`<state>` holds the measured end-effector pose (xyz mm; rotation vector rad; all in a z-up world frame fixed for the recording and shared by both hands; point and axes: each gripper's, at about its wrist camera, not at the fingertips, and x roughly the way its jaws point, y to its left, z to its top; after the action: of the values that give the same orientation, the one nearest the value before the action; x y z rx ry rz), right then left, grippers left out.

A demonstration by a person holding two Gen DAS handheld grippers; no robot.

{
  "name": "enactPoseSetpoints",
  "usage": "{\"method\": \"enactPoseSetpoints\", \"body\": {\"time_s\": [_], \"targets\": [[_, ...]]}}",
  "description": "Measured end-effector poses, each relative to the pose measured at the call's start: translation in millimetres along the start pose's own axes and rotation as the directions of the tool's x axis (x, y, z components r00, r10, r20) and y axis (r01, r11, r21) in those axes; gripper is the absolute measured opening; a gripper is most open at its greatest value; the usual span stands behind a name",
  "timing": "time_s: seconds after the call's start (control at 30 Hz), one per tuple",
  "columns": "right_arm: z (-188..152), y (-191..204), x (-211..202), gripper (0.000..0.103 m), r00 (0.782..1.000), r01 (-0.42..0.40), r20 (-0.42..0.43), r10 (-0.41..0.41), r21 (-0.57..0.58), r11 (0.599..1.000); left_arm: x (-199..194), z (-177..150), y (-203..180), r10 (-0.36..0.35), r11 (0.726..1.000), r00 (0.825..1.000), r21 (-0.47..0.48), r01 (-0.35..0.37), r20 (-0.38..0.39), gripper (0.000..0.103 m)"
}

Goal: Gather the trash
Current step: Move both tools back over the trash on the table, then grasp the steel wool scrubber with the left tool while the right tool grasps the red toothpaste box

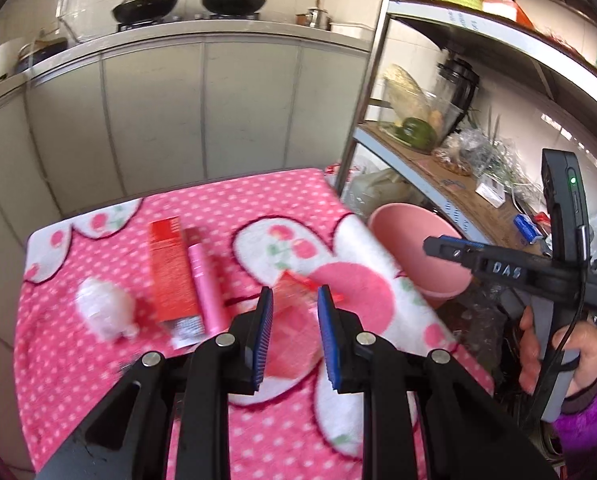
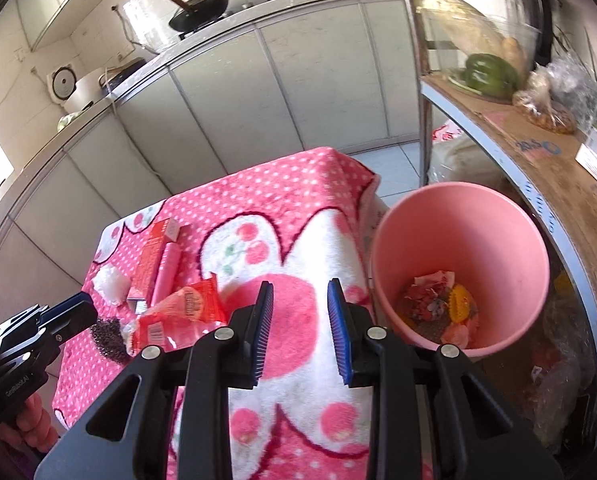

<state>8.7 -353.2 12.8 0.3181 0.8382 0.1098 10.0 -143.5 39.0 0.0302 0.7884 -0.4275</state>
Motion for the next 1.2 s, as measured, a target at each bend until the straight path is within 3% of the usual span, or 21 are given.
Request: {"method": "enactPoseSetpoints", "body": {"time_s": [0.3,0.53,0.9,1.07,1.2], "targets": [[15,60,23,0.029,0.997,-0.068,-0.042,0.064,-0.077,0.995,-30,-35,75,0.055,0.995,0.998,-0.087,-0.054,0.006,0.022],[22,105,47,0.029,0.991,-0.107,-0.092,0.094,-0.140,0.984,-31,-62,107,0.075,0.991,0.995,-0.102,-0.081,-0.060,0.022],[21,138,75,0.029,0.983,-0.118,-0.158,0.092,-0.165,0.979,-9,-59,106,-0.017,0.994,0.996,-0.105,0.008,-0.084,0.022],[22,141,79,0.029,0.983,-0.113,-0.164,0.087,-0.159,0.981,-11,-48,99,-0.005,0.997,0.999,-0.073,0.002,-0.045,0.022],[20,146,83,0.029,0.981,-0.114,-0.173,0.086,-0.159,0.981,1,-43,98,0.013,0.998,0.998,-0.060,-0.017,-0.062,0.022]]}}
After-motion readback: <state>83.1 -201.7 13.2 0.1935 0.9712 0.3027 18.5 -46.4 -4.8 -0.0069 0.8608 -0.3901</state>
